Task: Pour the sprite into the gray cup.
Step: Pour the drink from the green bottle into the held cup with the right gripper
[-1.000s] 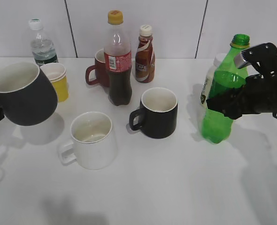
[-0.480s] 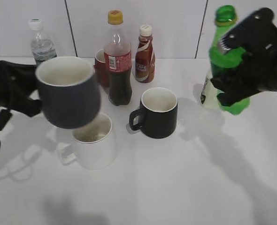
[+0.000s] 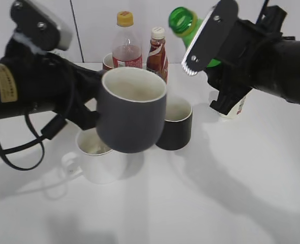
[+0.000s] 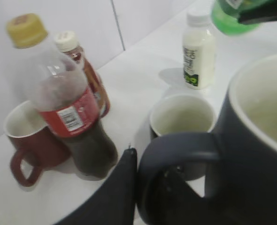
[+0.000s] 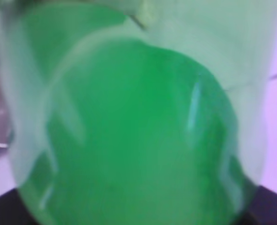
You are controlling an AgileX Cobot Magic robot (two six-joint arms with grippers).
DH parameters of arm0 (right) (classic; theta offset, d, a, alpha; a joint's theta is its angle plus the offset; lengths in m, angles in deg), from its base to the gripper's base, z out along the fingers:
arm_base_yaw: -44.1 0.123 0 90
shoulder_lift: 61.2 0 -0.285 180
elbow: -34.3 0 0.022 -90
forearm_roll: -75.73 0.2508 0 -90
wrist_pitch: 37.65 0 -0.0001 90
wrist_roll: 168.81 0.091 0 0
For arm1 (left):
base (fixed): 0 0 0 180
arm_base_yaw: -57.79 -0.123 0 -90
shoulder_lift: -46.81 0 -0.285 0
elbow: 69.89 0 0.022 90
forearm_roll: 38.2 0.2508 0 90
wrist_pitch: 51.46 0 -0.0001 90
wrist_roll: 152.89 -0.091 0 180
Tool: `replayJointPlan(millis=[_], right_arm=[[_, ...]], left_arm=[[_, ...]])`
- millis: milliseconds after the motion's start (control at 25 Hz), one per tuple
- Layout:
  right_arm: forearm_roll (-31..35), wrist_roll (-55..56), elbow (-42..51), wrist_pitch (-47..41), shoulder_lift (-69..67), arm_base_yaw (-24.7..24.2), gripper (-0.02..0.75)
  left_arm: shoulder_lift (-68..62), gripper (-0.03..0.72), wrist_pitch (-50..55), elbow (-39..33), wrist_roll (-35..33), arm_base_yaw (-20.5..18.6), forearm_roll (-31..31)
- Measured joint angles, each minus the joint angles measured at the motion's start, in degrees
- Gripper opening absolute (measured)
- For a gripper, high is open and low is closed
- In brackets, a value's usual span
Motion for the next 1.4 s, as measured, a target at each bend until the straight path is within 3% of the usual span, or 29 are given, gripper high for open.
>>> replayJointPlan(millis=[240,600,1400], right_arm=[[-5.9,-6.6,0.0,0.9,0.0,0.3,0.433],[-15.8,-7.9,0.0,1.1,-0.9,0.3,0.43],[-19.5,-12.7,0.0,7.5,-1.5,0.4,0.429]], left_arm=[[-1.4,0.055,0.3,0.6,0.0,1.4,-0.3],[-1.9,0.055,-0.4,0.6,0.0,2.1,-1.3],[-1.9,0.055,-2.4,0.6,0.0,2.1,-1.5]])
